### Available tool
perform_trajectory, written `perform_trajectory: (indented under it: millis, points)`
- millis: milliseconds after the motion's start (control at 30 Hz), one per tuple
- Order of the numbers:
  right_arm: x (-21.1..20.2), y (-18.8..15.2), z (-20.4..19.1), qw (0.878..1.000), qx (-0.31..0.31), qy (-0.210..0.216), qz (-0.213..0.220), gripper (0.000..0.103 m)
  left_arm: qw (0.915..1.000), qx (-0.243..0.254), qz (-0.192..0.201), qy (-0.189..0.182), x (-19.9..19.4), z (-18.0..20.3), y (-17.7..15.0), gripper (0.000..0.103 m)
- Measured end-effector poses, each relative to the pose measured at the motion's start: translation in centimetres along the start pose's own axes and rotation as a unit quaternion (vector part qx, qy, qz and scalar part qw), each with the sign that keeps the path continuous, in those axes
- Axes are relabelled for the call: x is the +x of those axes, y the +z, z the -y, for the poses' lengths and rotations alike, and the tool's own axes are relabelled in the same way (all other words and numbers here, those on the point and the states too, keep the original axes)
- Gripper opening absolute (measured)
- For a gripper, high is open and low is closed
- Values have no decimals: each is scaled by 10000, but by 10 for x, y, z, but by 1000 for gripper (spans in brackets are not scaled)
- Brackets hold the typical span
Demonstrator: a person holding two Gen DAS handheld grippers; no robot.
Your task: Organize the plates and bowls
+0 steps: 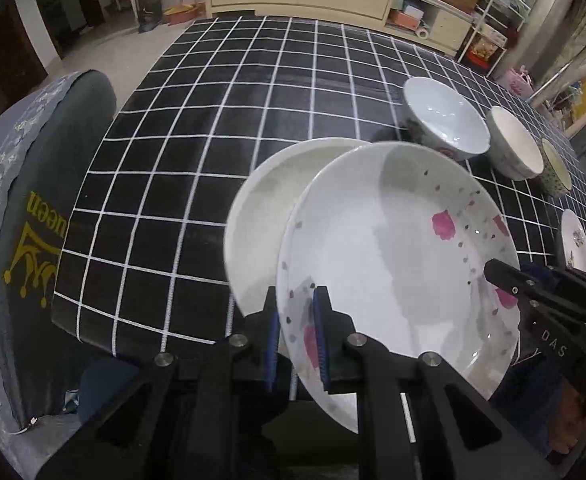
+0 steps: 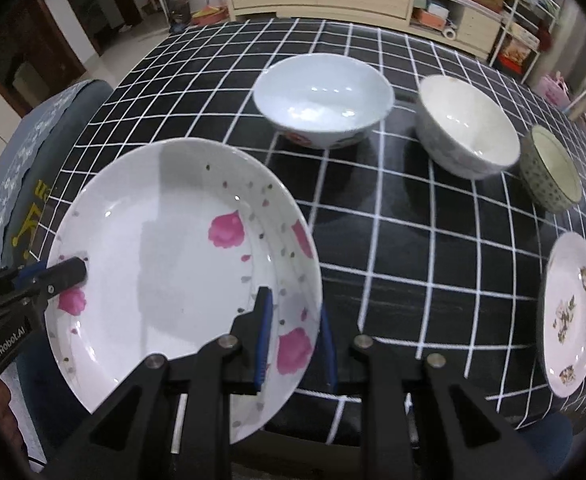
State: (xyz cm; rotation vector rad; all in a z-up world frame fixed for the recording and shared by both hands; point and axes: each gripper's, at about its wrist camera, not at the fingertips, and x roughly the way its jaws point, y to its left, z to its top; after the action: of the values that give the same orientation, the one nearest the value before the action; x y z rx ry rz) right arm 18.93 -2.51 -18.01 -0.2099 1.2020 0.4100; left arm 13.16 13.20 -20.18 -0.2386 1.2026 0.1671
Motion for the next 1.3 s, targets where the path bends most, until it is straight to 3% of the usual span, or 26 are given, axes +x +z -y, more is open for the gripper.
perform_trajectory:
  millis: [567,1300]
  points:
    - [26,20,-28,9997,-153,81,-170,27,9997,-160,-140,128,22,-34,14,14]
    - [33,29,-27,9995,-272,-41,-155,27,9996,-245,-139,71,36,-37,23,14]
